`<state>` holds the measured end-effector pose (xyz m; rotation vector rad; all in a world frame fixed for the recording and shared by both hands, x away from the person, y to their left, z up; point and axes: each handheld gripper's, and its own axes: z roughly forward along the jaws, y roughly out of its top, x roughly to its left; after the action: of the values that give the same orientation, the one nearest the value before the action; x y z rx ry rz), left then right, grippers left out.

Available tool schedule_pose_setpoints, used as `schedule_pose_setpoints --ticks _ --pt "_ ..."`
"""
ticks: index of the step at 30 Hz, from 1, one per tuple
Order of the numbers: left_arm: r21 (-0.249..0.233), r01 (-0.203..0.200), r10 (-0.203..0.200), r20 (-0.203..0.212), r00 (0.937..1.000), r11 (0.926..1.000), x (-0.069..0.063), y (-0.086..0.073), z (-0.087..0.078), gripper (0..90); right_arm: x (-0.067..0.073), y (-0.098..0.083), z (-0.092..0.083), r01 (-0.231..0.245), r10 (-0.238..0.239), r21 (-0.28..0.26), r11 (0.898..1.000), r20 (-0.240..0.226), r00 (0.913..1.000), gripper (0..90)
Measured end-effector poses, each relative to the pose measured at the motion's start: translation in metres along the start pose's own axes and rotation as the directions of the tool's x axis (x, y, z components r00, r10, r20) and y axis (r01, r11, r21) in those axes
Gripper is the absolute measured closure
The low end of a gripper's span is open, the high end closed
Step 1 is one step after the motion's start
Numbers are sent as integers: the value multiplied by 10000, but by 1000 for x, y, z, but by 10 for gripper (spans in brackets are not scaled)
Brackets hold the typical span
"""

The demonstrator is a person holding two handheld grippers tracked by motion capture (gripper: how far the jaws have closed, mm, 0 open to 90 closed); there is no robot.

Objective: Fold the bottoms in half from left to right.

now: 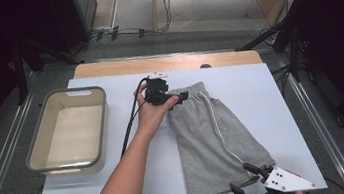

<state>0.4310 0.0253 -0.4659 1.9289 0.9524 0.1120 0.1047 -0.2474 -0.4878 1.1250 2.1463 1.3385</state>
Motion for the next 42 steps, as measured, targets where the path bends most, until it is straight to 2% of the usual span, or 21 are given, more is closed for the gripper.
schedule_pose_setpoints --ticks 3,10,16,20,25,31,37,42 --pt "72 136 -137 69 9999 9999 6 -7 -4 1 8 2 9 180 -176 152 9997 -255 9995 236" --pt "341 294 -299 143 9995 9990 15 -22 -6 0 23 2 32 455 -398 800 9958 -719 9966 241" --pt "973 1001 -975 -306 9948 9902 22 -35 4 0 31 1 52 670 -548 1354 9885 -918 9943 278" --pt "1151 955 -916 -392 9950 9887 22 -41 8 50 35 -1 65 840 -666 1777 9805 -1013 9926 278" --pt "1019 1122 -1071 -543 9928 9884 19 -40 11 139 37 -3 76 1044 -861 2186 9702 -917 9921 298" --pt "1069 976 -906 -687 9935 9895 13 -39 15 268 38 -3 79 1118 -965 2208 9689 -787 9922 338" --pt "1027 1016 -923 -911 9915 9895 9 -37 21 398 33 -3 78 928 -772 2122 9728 -808 9937 500" --pt "990 978 -897 -833 9925 9903 11 -37 23 507 28 -3 77 697 -569 2055 9762 -680 9961 675"
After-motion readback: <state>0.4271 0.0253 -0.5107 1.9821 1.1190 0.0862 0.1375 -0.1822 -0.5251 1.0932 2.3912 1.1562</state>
